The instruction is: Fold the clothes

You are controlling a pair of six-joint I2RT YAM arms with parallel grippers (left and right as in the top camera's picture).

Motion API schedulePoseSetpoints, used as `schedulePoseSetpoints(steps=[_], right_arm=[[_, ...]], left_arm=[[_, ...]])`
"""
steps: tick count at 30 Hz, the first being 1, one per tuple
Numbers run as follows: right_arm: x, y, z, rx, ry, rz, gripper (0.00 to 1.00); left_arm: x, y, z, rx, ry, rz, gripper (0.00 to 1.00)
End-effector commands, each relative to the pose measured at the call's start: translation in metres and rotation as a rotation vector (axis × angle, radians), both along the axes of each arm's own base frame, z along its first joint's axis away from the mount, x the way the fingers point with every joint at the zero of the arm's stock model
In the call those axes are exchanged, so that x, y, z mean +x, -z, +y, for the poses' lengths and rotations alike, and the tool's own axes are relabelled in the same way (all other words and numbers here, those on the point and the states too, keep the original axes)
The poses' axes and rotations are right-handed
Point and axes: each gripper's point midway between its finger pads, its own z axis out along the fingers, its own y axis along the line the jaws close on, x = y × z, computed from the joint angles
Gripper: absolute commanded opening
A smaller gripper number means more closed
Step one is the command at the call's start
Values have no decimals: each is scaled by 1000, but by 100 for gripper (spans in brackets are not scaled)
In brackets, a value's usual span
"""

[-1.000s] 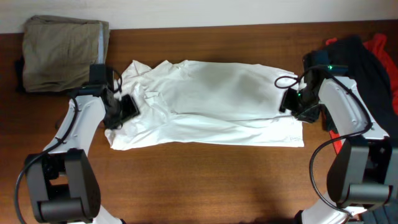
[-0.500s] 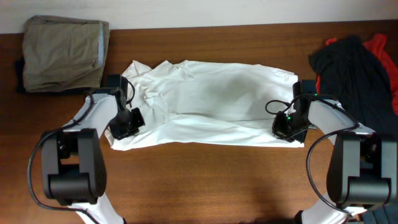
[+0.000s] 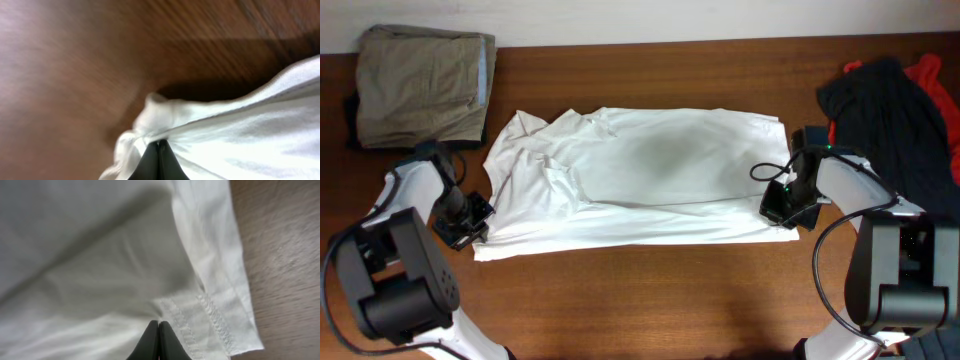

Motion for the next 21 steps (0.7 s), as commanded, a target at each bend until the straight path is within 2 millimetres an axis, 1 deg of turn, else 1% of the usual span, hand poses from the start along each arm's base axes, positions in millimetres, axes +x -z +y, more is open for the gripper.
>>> schedulePoseSetpoints(steps=[1, 2, 3, 4, 5, 6, 7, 9, 10, 14, 16, 18, 21], right_arm=[[16, -20, -6, -30, 10, -27, 5], [19, -23, -4, -19, 10, -33, 11], [21, -23, -2, -13, 8, -39, 41], [22, -23, -2, -13, 8, -44, 65], [21, -22, -5, -26, -3, -41, 65], [16, -19, -5, -27, -3, -28, 59], [11, -14, -4, -26, -3, -16, 48], [10, -4, -3, -23, -2, -27, 30], [11, 0, -3, -23, 2, -40, 27], [17, 3, -4, -26, 2, -70, 33], [20, 3, -4, -27, 2, -85, 33], [25, 5, -4, -28, 10, -98, 28], [32, 10, -5, -30, 29, -117, 27]], left_arm=[[6, -43, 14, 84, -26, -122, 1], [7, -56, 13, 91, -24, -157, 1], [6, -62, 12, 94, -25, -166, 4], [4, -63, 12, 93, -25, -162, 13], [4, -62, 11, 90, -25, -161, 19], [4, -62, 10, 85, -25, -163, 20], [5, -62, 10, 85, -25, -163, 23], [5, -62, 10, 86, -25, -164, 28], [5, -62, 10, 86, -25, -164, 30], [6, -62, 11, 86, -25, -167, 32], [6, -62, 11, 87, -25, -168, 32], [6, -62, 11, 87, -25, -168, 33], [7, -62, 11, 88, -25, -174, 33]])
